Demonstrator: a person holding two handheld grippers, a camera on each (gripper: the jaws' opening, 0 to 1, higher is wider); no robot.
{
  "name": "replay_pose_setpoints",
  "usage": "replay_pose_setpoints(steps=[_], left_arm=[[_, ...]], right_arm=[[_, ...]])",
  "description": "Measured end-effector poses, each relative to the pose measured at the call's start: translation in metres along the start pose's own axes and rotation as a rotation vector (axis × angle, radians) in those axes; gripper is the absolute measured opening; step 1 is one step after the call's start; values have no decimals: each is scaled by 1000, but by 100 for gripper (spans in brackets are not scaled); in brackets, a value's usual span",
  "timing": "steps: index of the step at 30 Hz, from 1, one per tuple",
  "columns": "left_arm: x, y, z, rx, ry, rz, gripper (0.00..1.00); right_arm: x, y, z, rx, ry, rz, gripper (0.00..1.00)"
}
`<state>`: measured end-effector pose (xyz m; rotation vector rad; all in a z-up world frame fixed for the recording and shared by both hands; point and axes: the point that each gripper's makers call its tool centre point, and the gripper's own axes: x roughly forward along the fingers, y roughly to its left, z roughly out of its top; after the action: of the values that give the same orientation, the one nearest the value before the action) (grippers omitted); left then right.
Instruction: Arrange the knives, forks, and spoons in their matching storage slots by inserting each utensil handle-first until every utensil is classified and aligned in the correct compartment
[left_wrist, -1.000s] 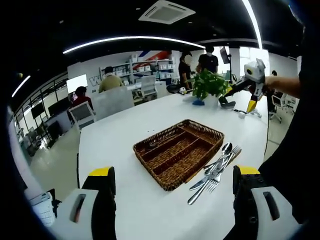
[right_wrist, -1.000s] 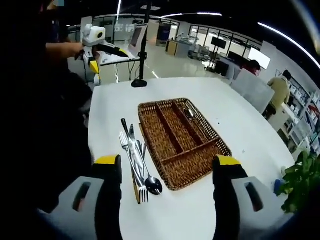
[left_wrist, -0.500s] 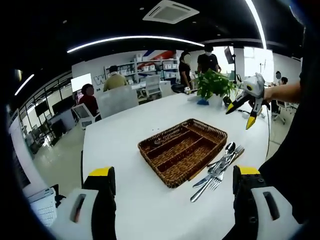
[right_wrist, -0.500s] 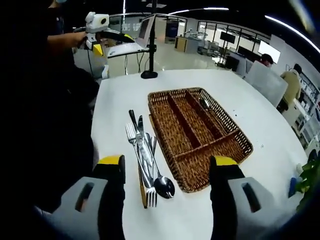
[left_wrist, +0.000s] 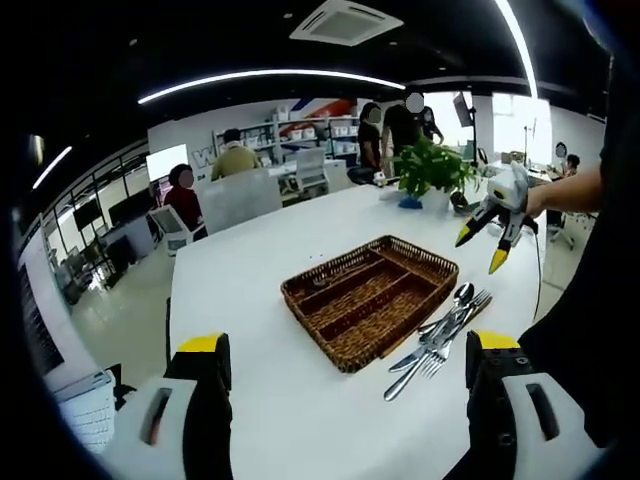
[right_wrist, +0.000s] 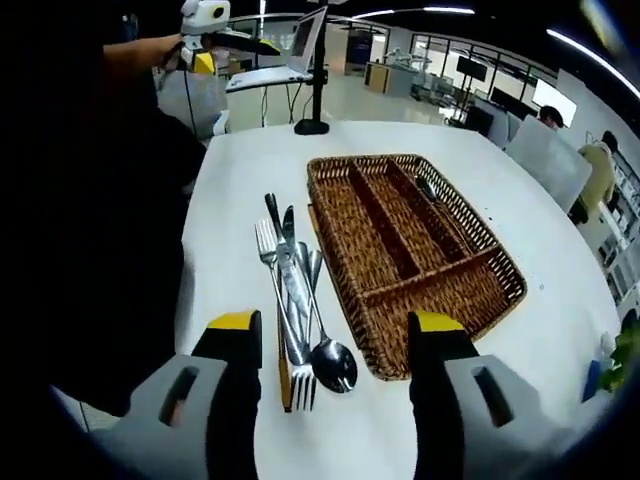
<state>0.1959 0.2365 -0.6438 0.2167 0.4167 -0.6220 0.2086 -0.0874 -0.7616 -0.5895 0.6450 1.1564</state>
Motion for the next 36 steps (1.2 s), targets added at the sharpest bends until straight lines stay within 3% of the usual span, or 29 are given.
replay_pose_setpoints(steps=[8,14,27,33,36], left_arm=[[-5,-3,4,1,-1,11,99],[-6,-3,2,-2,-8,14,99],[-10,-1,-4,-3,9,15,99],[-15,-1,-18,1,44,14,99],[-20,-3,-23,-2,57,14,99]], right_arm=[[11,7,-10,-4,22,41,55],[24,11,-31,-52,79,75,48],[54,12,-38,-76,107,107,33],[72,12,-41,-78,113,121,30],[76,10,-42,-88,123,112,23]])
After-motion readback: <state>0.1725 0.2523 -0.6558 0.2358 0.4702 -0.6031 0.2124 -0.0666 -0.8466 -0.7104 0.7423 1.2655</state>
